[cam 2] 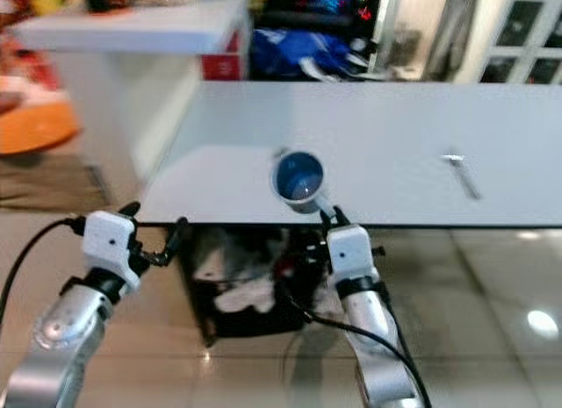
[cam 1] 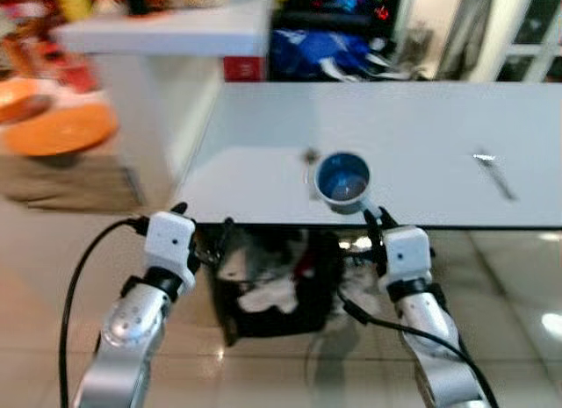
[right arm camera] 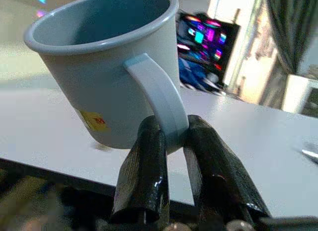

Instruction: Setting the table

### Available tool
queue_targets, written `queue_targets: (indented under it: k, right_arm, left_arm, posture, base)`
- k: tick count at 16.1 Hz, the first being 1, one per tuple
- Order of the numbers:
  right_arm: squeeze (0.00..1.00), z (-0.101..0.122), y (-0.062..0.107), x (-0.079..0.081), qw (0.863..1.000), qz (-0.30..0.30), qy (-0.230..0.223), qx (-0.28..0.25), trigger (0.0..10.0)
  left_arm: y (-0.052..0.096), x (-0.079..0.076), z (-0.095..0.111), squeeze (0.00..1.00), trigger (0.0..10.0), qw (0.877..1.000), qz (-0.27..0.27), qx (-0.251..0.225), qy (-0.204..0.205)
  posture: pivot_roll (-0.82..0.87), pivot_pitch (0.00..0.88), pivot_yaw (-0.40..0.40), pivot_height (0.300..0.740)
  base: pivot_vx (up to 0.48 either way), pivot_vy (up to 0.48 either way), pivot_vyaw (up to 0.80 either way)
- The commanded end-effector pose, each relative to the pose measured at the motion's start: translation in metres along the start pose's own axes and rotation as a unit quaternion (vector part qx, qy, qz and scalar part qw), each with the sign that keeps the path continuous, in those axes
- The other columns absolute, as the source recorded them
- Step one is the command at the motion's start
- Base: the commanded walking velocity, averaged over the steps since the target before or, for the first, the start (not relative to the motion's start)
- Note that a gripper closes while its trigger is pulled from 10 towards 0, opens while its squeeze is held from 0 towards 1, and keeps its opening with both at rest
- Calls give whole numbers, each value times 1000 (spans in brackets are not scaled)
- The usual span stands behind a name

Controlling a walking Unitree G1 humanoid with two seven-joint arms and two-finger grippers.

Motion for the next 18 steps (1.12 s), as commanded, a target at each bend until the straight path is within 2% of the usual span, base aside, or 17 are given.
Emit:
queue_targets:
  k: [1, 5, 9, 12, 14, 18]
  right_arm:
    - [0, 7, -4, -3, 1000, -6, -6, -14, 0]
    - [0, 6, -3, 0, 1000, 4, -15, -10, 0]
    - [0, 4, -4, -4, 1000, 10, -10, -7, 0]
    - [0, 3, -5, -7, 1000, 6, -8, -6, 0]
    - [0, 3, -4, -3, 1000, 7, -12, -5, 0]
    - [0, 3, -5, -3, 1000, 7, -12, -5, 0]
  left_arm:
    - [-1, 3, 1, 0, 10000, 1000, 4, -2, -6]
    - [1, 2, -1, 0, 10000, 1000, 3, 0, 0]
    - [7, -18, -9, 0, 10000, 996, -82, 18, -18]
    - [6, -18, -9, 0, 10000, 996, -84, 17, -16]
    - [6, -23, -10, 0, 10000, 995, -93, 18, -10]
    - [3, -18, -9, 0, 10000, 996, -83, 15, -5]
  posture:
    - [-44, 0, 49, 740]
    - [-47, 0, 47, 740]
    - [-55, 0, 52, 740]
    - [-55, 0, 55, 740]
    - [-55, 0, 60, 740]
    - [-55, 0, 58, 740]
  base:
    - [262, -398, 0]
    - [266, -396, 0]
    - [267, -397, 0]
    - [268, -394, 0]
    - [272, -394, 0]
    - [279, -387, 0]
Point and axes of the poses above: a point about 5 cm out from each wrist's last joint towards the gripper, its own y axis pointing back from the gripper into the wrist, its own z axis along the axis of the wrist's last joint, x = y × z, the point moved 5 cm from there along -y, pointing out of the wrist towards the gripper, and after that the axes turned 2 degrees about y, right-handed, at the moved point
